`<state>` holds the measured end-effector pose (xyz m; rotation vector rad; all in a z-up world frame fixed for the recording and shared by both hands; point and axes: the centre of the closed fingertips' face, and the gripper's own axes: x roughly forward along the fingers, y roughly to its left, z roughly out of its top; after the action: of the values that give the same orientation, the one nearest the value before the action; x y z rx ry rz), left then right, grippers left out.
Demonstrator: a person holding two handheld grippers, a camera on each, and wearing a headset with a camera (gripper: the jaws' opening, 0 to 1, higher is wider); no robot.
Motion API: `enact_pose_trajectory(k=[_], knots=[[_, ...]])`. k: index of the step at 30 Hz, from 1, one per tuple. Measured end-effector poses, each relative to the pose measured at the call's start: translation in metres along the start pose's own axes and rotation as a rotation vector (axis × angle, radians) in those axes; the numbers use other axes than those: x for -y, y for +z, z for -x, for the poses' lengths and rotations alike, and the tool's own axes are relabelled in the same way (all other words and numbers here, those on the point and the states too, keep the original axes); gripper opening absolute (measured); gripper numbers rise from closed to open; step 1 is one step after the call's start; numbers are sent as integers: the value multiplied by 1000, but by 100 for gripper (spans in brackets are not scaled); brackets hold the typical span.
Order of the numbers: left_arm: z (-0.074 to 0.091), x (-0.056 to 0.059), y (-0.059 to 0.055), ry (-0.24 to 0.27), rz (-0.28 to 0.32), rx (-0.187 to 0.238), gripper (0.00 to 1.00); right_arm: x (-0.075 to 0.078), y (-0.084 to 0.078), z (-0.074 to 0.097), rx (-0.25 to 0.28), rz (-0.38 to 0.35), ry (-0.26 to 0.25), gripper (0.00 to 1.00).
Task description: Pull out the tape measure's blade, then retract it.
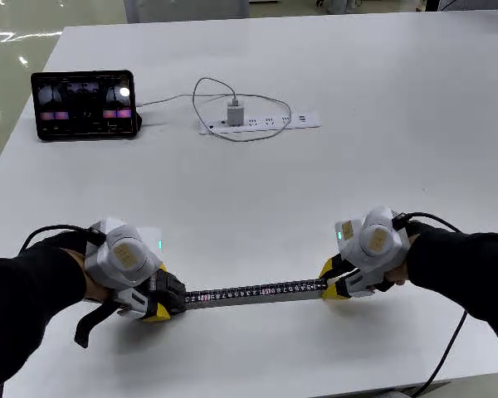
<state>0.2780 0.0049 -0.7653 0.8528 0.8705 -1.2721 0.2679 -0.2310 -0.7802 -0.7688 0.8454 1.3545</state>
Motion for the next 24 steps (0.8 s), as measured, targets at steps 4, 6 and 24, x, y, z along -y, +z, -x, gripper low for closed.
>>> enact_pose_trajectory(k=[4,6,24], knots=[[2,-1,0,2,8,3,40,-1,0,0,-8,19,10,12],[3,-2,0,3,8,1,40,-1,1,0,-21,21,9,12],[14,1,1,-6,46,17,63,-2,3,3,-19,9,-10,26]])
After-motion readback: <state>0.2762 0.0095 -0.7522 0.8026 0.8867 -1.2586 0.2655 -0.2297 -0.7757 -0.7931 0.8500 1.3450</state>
